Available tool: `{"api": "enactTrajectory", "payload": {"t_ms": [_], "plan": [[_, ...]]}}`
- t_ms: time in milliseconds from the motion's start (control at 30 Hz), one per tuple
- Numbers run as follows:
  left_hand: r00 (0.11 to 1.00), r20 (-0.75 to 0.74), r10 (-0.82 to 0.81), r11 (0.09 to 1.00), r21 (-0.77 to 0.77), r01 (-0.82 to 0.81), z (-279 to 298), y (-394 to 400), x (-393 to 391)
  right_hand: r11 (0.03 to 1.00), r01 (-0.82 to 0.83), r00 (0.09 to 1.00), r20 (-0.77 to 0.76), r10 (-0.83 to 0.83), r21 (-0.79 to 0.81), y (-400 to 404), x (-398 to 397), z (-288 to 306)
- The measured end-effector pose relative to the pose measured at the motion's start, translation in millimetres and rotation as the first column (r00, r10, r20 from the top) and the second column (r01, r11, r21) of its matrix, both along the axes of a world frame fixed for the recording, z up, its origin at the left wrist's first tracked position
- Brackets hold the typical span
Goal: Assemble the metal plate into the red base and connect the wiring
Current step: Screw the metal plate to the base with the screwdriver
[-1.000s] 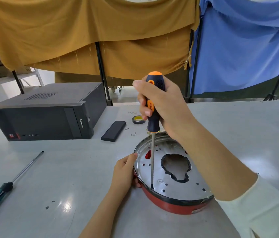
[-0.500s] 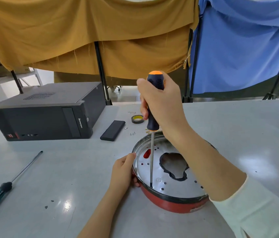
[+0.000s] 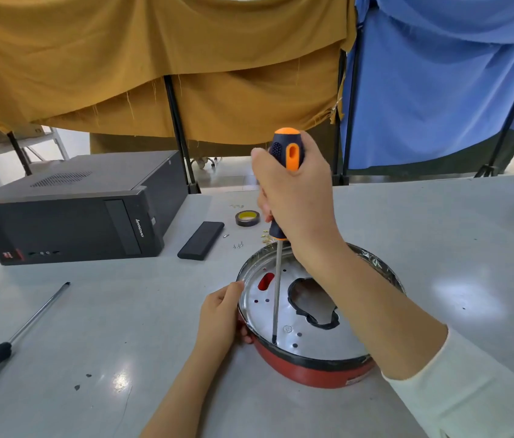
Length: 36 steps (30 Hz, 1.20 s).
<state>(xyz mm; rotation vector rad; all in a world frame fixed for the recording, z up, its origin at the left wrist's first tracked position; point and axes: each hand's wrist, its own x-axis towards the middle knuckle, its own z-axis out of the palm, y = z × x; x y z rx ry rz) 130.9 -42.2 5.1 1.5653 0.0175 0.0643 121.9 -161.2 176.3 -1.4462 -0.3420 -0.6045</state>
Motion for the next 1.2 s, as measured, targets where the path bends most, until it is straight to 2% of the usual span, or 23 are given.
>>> {"api": "enactTrajectory", "payload": {"t_ms": [33, 67, 167, 267, 333, 367, 400, 467, 500, 533, 567, 633, 700, 767, 800, 833, 867, 900, 967, 1033, 1100, 1133, 1200], "plan": [[1.000, -0.001, 0.005, 1.000, 0.006, -0.005, 0, 0, 0, 0.999, -0.046, 0.999, -0.012, 0.045, -0.026, 0, 0, 2], [1.000, -0.001, 0.010, 1.000, 0.011, -0.010, 1, 0, 0, 0.984, -0.174, 0.983, -0.059, 0.171, -0.039, -2, 1, 6], [1.000, 0.016, 0.022, 1.000, 0.021, -0.022, 2, 0, 0, 0.797, -0.602, 0.774, -0.208, 0.599, 0.055, -7, 6, 19], [0.999, 0.044, 0.029, 0.999, 0.037, -0.030, 3, -1, 0, 0.697, -0.705, 0.657, -0.251, 0.711, 0.130, -9, 8, 22], [0.998, 0.049, 0.026, 0.998, 0.050, -0.028, 4, -2, -1, 0.707, -0.689, 0.665, -0.249, 0.704, 0.160, -7, 9, 20], [0.999, 0.048, 0.025, 0.998, 0.053, -0.028, 4, -2, -1, 0.758, -0.629, 0.724, -0.227, 0.652, 0.171, -4, 9, 18], [0.999, 0.046, 0.024, 0.998, 0.054, -0.027, 5, -1, -1, 0.835, -0.524, 0.814, -0.191, 0.549, 0.168, -1, 9, 14], [0.999, 0.037, 0.013, 0.999, 0.051, -0.015, 6, -1, -2, 0.972, -0.208, 0.972, -0.091, 0.218, 0.105, 5, 7, 6], [0.999, 0.033, 0.012, 0.999, 0.048, -0.013, 6, -1, -2, 0.994, -0.077, 0.996, -0.047, 0.080, 0.077, 7, 6, 3], [0.999, 0.029, 0.014, 0.999, 0.048, -0.015, 7, -1, -3, 0.998, -0.028, 0.999, -0.027, 0.030, 0.058, 6, 6, 3], [1.000, 0.025, 0.016, 0.999, 0.047, -0.017, 7, -1, -3, 0.997, -0.053, 0.998, -0.030, 0.055, 0.050, 5, 7, 4], [1.000, 0.022, 0.015, 0.999, 0.048, -0.016, 8, -2, -3, 0.948, -0.313, 0.943, -0.101, 0.317, 0.054, -1, 8, 10], [0.999, 0.030, 0.015, 0.999, 0.051, -0.016, 9, -3, -3, 0.786, -0.610, 0.757, -0.222, 0.615, 0.098, -7, 10, 17], [0.999, 0.035, 0.023, 0.998, 0.052, -0.025, 10, -3, -4, 0.637, -0.761, 0.594, -0.263, 0.760, 0.125, -12, 10, 20], [0.999, 0.038, 0.027, 0.998, 0.053, -0.029, 11, -3, -5, 0.608, -0.783, 0.566, -0.254, 0.785, 0.135, -12, 10, 20], [0.999, 0.043, 0.027, 0.998, 0.055, -0.029, 11, -3, -5, 0.609, -0.780, 0.567, -0.248, 0.786, 0.147, -13, 10, 20], [0.999, 0.045, 0.023, 0.998, 0.057, -0.026, 11, -3, -6, 0.651, -0.742, 0.611, -0.240, 0.754, 0.157, -11, 9, 18], [0.999, 0.043, 0.019, 0.998, 0.058, -0.022, 12, -3, -6, 0.733, -0.661, 0.700, -0.222, 0.679, 0.159, -8, 7, 16], [0.999, 0.042, 0.016, 0.998, 0.059, -0.019, 13, -4, -6, 0.925, -0.365, 0.916, -0.140, 0.377, 0.106, 1, 3, 7], [0.999, 0.047, 0.016, 0.998, 0.059, -0.019, 13, -4, -7, 0.994, -0.090, 0.995, -0.037, 0.092, 0.058, 6, -1, 2], [0.999, 0.046, 0.017, 0.998, 0.066, -0.020, 13, -4, -7, 0.992, -0.124, 0.991, -0.040, 0.125, 0.030, 2, -2, 5], [0.999, 0.044, 0.017, 0.997, 0.068, -0.020, 13, -3, -7, 0.971, -0.239, 0.967, -0.085, 0.239, 0.007, -1, -1, 9], [0.999, 0.038, 0.012, 0.998, 0.065, -0.014, 14, -3, -7, 0.846, -0.533, 0.830, -0.197, 0.522, -0.003, -8, 3, 19]]}}
